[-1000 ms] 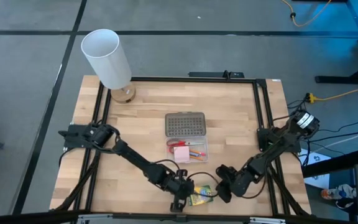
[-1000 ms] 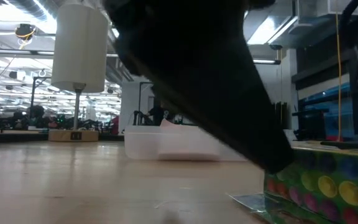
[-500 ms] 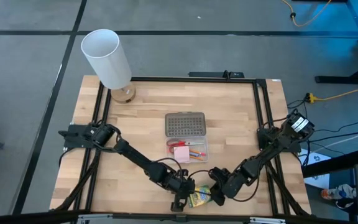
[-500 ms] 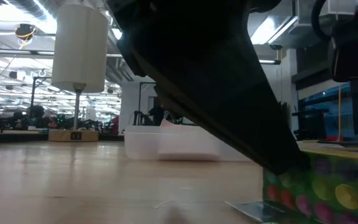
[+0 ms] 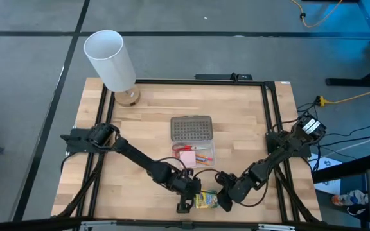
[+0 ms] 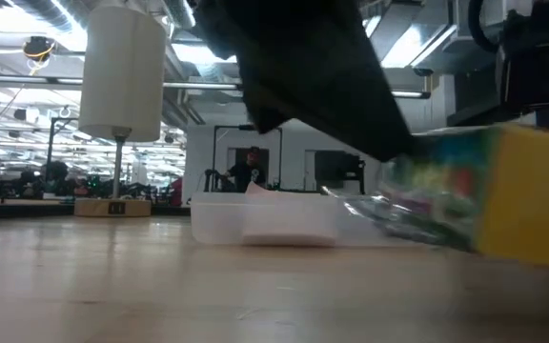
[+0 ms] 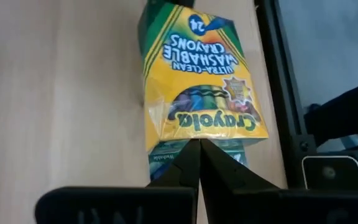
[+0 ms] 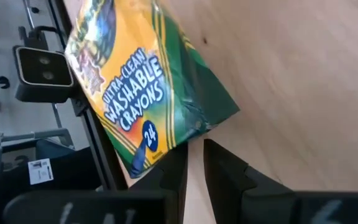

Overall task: Pack school essentials
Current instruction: Put the yellow crayon box into the transparent supply box

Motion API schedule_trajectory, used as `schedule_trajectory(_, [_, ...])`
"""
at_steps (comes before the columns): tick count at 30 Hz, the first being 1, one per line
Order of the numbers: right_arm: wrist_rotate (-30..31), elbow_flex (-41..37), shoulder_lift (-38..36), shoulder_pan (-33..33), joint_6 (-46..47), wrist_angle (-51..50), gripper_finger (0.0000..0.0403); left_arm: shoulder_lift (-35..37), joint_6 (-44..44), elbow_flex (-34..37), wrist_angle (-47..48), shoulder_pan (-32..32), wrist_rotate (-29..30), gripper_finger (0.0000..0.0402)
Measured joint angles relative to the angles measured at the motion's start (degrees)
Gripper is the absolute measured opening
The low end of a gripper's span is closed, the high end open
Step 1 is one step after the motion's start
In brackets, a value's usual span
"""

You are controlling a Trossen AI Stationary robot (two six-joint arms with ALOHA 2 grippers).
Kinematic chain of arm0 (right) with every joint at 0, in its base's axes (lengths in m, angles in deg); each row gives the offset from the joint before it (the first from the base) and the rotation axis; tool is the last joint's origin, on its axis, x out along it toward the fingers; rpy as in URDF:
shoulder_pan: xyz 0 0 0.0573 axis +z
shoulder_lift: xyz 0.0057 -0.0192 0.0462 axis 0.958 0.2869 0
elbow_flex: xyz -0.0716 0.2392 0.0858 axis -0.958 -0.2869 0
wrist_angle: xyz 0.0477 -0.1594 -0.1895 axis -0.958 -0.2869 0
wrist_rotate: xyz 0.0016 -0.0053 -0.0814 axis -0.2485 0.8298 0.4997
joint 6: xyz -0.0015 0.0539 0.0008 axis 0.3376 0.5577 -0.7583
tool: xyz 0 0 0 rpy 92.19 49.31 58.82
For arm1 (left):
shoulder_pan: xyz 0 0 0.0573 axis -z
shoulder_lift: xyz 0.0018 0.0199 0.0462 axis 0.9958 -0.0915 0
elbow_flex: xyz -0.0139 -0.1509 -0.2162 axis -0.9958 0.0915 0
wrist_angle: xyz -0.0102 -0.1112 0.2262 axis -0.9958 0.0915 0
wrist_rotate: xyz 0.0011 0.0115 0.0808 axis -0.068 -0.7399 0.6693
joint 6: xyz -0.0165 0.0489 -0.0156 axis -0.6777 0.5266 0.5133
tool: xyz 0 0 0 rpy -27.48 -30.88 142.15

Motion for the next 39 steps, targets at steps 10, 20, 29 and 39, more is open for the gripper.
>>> schedule_trajectory(10, [-0.1, 0.0, -3.7, -3.1, -3.0, -2.2, 0.0056, 0.6, 1.4, 0.0, 3.9, -0.9, -0.6, 0.0])
schedule_trajectory(20, [-4.3, 0.0, -4.8, -6.2, -5.8, -5.4, 0.0056, 0.6, 3.2, -4.0, 9.8, -2.4, -1.3, 0.0])
schedule_trajectory(29, [-6.9, 0.0, -8.0, -9.3, -8.8, -6.7, 0.0056, 0.6, 4.2, -4.9, 14.6, -3.7, -2.2, 0.0001])
schedule_trajectory(39, [-7.7, 0.1, -12.3, -12.8, -12.0, -11.5, 0.0056, 6.5, 7.9, -5.1, 19.8, -6.2, 1.2, 0.0])
